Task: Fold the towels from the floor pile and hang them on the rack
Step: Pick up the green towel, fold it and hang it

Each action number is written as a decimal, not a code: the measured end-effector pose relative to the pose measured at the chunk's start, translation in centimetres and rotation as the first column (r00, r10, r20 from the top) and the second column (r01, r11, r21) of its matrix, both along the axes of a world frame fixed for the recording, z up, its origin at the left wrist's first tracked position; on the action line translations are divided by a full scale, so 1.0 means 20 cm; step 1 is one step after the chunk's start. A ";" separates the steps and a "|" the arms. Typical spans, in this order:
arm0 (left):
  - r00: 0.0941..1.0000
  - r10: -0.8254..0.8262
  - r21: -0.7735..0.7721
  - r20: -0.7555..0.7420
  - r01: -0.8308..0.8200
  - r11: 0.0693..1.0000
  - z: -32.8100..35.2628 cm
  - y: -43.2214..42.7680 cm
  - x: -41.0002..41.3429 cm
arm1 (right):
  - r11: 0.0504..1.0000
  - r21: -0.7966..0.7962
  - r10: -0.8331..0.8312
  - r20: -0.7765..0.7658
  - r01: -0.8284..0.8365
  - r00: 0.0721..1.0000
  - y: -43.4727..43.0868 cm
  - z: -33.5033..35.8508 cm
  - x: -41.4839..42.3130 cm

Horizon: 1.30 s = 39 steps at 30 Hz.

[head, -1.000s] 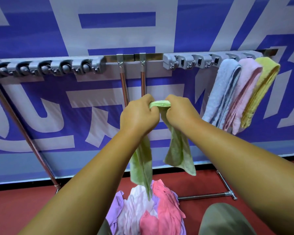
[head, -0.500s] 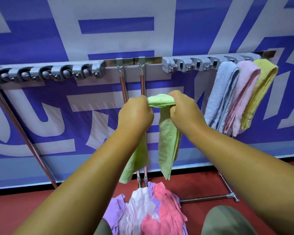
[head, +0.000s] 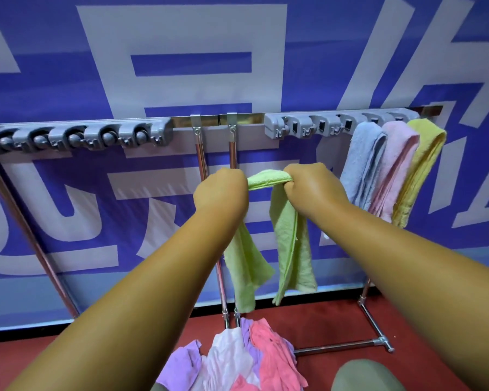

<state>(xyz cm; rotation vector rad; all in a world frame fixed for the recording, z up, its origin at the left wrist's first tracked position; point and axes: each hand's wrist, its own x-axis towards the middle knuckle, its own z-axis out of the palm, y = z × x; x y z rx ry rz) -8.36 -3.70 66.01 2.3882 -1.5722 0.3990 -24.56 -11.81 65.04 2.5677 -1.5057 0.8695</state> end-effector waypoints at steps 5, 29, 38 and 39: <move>0.990 -0.035 -0.003 0.140 0.035 0.999 0.10 -0.08 -0.06 | 0.998 -0.069 0.001 0.006 0.000 1.000 -0.07 0.10 -0.08; 0.936 -0.212 -0.138 -0.281 0.179 0.974 0.33 -0.88 -0.54 | 0.971 0.023 -0.236 0.293 0.240 0.926 -0.74 0.21 -0.40; 0.953 -0.206 -0.181 -0.222 0.168 0.969 0.42 -1.08 -0.65 | 0.934 0.072 -0.353 0.331 0.349 0.875 -0.93 0.31 -0.43; 0.957 -0.203 -0.166 -0.207 0.170 0.971 0.40 -1.09 -0.65 | 0.933 0.081 -0.358 0.316 0.351 0.878 -0.95 0.31 -0.43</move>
